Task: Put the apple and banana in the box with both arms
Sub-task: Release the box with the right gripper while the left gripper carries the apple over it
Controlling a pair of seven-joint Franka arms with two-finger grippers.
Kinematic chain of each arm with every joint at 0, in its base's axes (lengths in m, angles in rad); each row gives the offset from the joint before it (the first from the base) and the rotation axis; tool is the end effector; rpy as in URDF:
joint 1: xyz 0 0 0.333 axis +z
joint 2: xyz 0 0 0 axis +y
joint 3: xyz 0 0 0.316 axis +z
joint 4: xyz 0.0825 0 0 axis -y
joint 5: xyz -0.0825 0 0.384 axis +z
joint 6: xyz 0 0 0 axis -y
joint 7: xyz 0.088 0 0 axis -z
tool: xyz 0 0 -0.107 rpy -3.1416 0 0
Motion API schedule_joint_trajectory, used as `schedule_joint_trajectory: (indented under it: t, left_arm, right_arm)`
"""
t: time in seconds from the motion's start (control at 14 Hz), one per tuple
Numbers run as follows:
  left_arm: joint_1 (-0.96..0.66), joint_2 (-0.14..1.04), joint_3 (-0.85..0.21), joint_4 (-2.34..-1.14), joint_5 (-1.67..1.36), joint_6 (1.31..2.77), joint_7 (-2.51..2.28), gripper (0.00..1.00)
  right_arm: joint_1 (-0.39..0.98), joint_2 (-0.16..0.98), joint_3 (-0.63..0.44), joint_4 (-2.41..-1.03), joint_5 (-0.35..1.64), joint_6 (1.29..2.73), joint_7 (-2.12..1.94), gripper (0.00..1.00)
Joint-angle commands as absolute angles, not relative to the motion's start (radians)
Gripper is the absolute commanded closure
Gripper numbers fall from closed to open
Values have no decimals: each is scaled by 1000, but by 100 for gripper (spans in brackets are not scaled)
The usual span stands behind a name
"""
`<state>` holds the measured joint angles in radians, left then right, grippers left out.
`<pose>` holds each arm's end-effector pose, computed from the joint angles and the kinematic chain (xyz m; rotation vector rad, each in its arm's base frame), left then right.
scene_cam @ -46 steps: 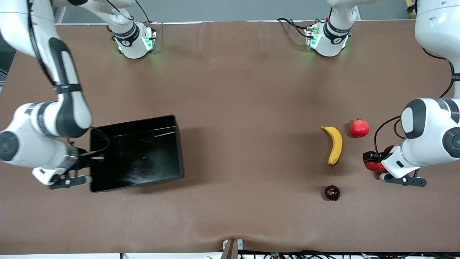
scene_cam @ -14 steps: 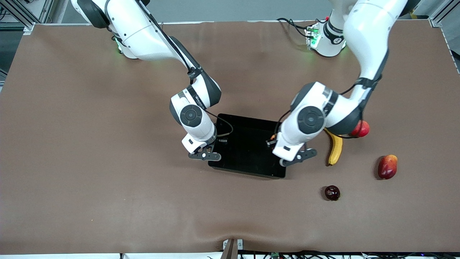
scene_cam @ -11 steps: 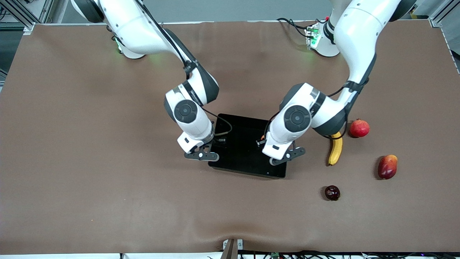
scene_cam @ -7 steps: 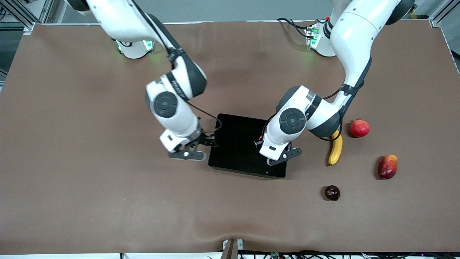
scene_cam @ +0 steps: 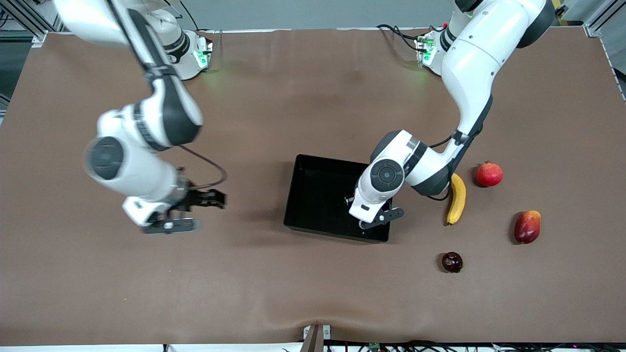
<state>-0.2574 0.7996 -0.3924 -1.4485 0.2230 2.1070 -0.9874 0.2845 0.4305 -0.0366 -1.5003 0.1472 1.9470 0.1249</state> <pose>0.6022 -0.3813 0.2295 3.0888 0.4870 -0.1927 0.6609 0.1812 0.4228 -3.0165 -0.1108 0.0095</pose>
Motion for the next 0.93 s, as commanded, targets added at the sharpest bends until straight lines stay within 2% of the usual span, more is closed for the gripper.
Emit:
schedule_joint_trajectory:
  t: [0.0, 0.14, 0.21, 0.28, 0.36, 0.43, 0.85]
  left_arm:
    - [-270, 828, -380, -1425, 264, 2134, -988, 88]
    - [-270, 836, -382, -1425, 278, 2135, -986, 84]
    - [-270, 838, -380, -1425, 281, 2135, -988, 76]
    - [-270, 839, -380, -1425, 281, 2137, -988, 64]
    - [-268, 839, -380, -1425, 281, 2137, -988, 38]
    - [-268, 839, -379, -1425, 281, 2137, -989, 0]
    - [-259, 775, -374, -1424, 281, 2123, -996, 0]
  right_arm:
    - [188, 316, -15, -1578, 137, 1890, 20, 0]
    - [126, 264, -17, -1580, 135, 1843, -18, 0]
    - [100, 233, -20, -1578, 133, 1815, -26, 0]
    - [95, 201, -29, -1577, 126, 1781, -28, 0]
    - [95, 171, -47, -1575, 100, 1749, -26, 0]
    - [94, 135, -54, -1578, 74, 1723, -26, 0]
    - [29, -7, -51, -1580, 20, 1571, -26, 0]
